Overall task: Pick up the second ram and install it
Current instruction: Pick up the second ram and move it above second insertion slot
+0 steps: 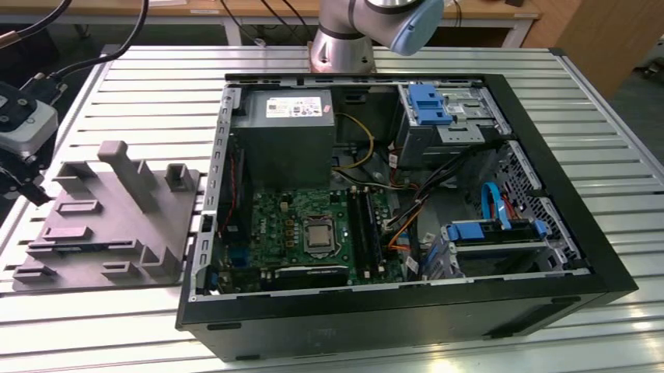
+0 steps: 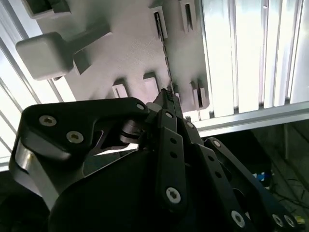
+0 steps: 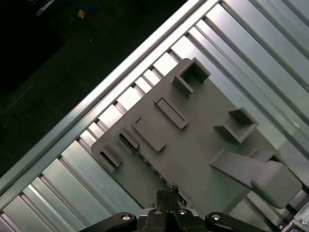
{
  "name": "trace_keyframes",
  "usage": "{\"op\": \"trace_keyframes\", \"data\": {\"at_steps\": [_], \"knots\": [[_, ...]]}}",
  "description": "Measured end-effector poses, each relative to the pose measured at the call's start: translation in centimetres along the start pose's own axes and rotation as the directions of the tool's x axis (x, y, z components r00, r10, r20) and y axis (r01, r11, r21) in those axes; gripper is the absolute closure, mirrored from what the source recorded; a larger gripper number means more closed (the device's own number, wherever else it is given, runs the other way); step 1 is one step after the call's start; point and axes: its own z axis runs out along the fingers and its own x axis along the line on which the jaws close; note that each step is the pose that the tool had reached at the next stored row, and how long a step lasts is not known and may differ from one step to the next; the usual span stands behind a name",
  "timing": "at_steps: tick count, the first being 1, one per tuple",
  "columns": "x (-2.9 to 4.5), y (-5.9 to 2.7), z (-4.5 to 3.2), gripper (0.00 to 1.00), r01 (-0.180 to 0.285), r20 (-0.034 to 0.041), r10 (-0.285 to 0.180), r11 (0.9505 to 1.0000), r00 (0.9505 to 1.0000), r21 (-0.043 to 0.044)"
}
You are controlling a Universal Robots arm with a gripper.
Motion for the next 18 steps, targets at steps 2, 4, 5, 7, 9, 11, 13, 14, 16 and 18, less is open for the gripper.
{"op": "trace_keyframes", "data": {"at_steps": [2,4,5,7,9,11,13,14,16,18], "knots": [[0.0,0.0,0.02,0.9,0.037,-0.0016,-0.037,0.9993,0.9993,-0.001],[0.0,0.0,0.03,0.9,0.073,-0.0032,-0.073,0.9973,0.9973,-0.002],[0.0,0.0,0.04,0.9,0.091,-0.0039,-0.091,0.9958,0.9958,-0.0026],[0.0,0.0,0.05,0.9,0.126,-0.0054,-0.126,0.992,0.992,-0.0037],[0.0,0.0,0.07,0.9,0.162,-0.0068,-0.162,0.9868,0.9868,-0.0048],[0.0,-0.01,0.08,0.9,0.199,-0.0083,-0.199,0.98,0.98,-0.0061],[0.0,0.0,0.09,0.9,0.234,-0.0097,-0.234,0.9722,0.9722,-0.0074],[0.0,-0.01,0.11,0.9,0.251,-0.0103,-0.252,0.9678,0.9678,-0.008],[0.0,-0.01,0.12,0.9,0.286,-0.0116,-0.286,0.9582,0.9581,-0.0094],[0.0,-0.01,0.14,0.9,0.322,-0.0129,-0.322,0.9468,0.9467,-0.0108]]}}
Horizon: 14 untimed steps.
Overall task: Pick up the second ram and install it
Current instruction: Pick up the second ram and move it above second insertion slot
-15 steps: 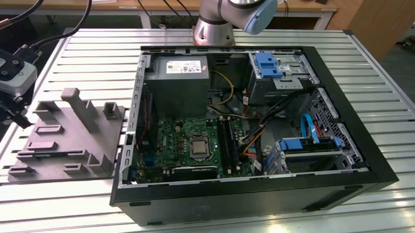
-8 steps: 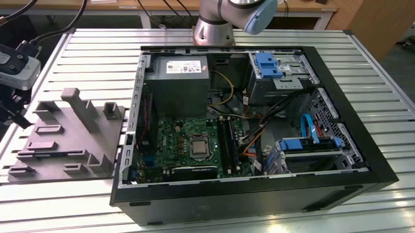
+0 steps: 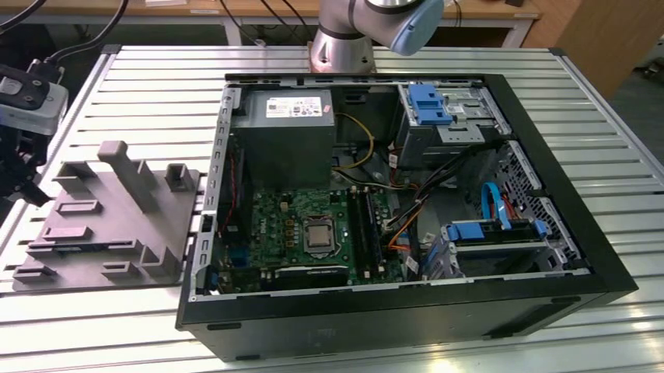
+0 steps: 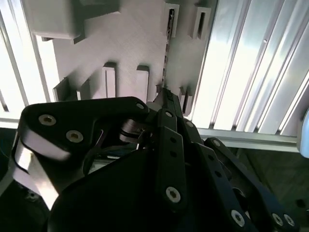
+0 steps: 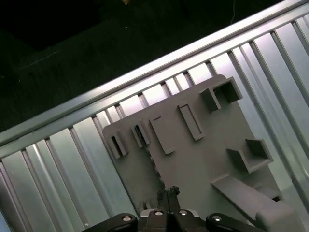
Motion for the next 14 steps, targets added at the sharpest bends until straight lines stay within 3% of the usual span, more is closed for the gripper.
{"op": "trace_keyframes", "data": {"at_steps": [3,6,14], "knots": [[0.0,0.0,0.03,0.9,0.054,-0.0024,-0.054,0.9985,0.9985,-0.0015],[0.0,0.0,0.07,0.9,0.109,-0.0047,-0.109,0.9941,0.9941,-0.0032],[0.01,-0.02,0.29,0.9,0.231,-0.0096,-0.231,0.9728,0.9728,-0.0074]]}}
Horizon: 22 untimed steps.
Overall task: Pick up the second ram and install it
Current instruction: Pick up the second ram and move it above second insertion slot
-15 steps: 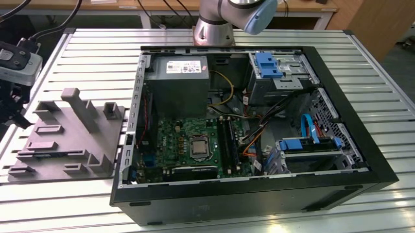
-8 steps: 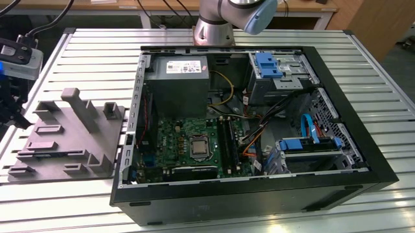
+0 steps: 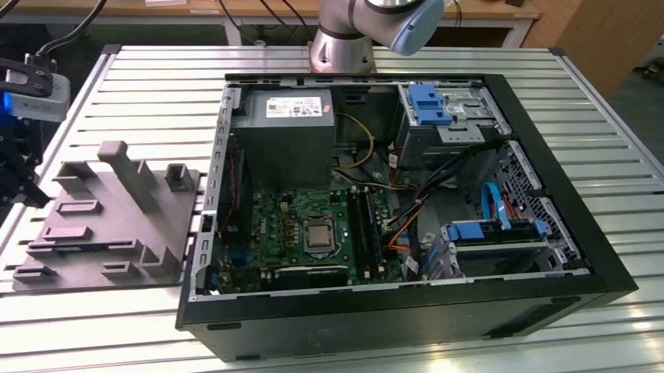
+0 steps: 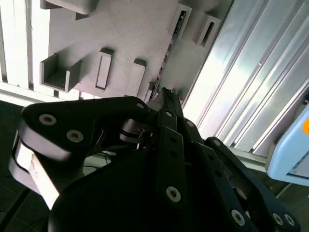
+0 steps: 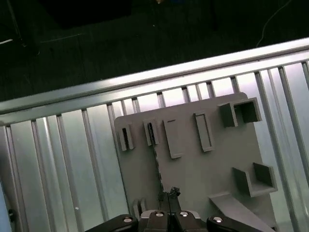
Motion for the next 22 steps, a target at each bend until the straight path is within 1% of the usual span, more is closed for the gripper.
{"op": "trace_keyframes", "data": {"at_steps": [2,5,11,22], "knots": [[0.0,0.0,0.11,0.9,0.036,-0.0016,-0.036,0.9994,0.9994,-0.001],[0.0,-0.01,0.23,0.9,0.087,-0.0038,-0.087,0.9962,0.9962,-0.0025],[0.0,-0.01,0.34,0.9,0.09,-0.0034,-0.09,0.9959,0.9959,-0.0018],[0.06,-0.09,2.26,0.9,0.094,-0.0032,-0.094,0.9956,0.9956,-0.0017]]}}
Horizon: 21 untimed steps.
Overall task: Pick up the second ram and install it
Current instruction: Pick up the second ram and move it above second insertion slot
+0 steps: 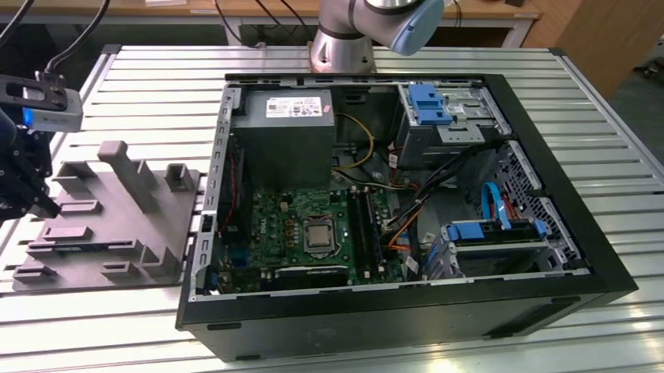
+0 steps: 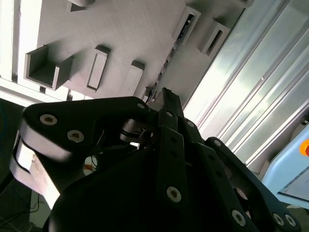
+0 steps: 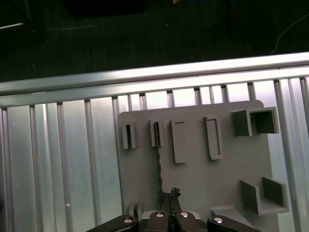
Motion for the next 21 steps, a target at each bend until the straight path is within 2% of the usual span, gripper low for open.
{"op": "trace_keyframes", "data": {"at_steps": [9,21], "knots": [[0.04,-0.07,1.61,0.9,0.033,-0.0011,-0.033,0.9995,0.9995,-0.0002],[0.13,0.24,3.21,0.9,0.077,-0.0028,-0.077,0.997,0.997,0.0014]]}}
